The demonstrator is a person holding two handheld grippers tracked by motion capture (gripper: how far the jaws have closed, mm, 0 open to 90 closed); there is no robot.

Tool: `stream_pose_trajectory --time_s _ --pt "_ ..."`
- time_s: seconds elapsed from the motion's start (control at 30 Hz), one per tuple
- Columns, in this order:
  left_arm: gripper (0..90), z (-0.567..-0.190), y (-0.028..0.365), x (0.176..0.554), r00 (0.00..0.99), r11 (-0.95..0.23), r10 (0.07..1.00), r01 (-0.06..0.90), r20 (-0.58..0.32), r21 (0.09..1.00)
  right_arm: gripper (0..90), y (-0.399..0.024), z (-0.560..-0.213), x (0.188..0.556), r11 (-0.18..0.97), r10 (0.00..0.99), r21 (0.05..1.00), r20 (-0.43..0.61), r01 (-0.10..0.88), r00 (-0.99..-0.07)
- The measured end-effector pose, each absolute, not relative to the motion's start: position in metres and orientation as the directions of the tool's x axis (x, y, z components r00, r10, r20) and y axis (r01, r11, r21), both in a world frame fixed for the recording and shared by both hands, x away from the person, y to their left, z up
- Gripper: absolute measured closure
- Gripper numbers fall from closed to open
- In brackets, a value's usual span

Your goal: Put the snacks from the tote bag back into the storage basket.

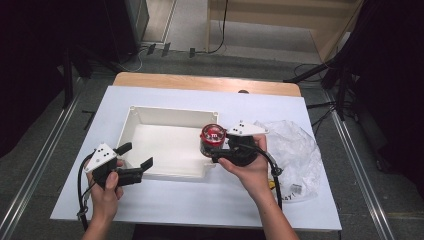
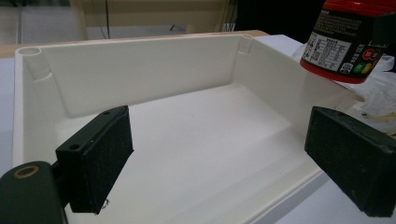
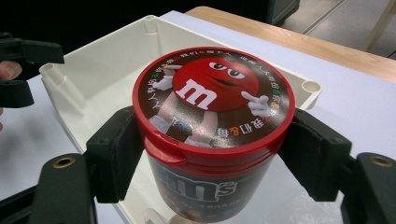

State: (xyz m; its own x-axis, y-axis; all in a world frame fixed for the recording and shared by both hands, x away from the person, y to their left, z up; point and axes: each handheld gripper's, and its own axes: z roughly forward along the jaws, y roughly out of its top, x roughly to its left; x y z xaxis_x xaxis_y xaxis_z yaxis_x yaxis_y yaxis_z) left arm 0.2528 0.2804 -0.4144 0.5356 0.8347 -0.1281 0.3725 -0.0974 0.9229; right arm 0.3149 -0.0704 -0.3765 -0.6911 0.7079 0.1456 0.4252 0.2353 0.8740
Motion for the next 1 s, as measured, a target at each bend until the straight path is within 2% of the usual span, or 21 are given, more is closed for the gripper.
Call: stream_pose_trajectory --time_s 1.0 --pt "8.2 -0.414 0.281 0.253 0.537 -0.098 0.834 0.371 -0.127 0.924 25.9 -0.050 -0.382 0.318 0.261 0.687 0.866 0.143 0.426 -0.712"
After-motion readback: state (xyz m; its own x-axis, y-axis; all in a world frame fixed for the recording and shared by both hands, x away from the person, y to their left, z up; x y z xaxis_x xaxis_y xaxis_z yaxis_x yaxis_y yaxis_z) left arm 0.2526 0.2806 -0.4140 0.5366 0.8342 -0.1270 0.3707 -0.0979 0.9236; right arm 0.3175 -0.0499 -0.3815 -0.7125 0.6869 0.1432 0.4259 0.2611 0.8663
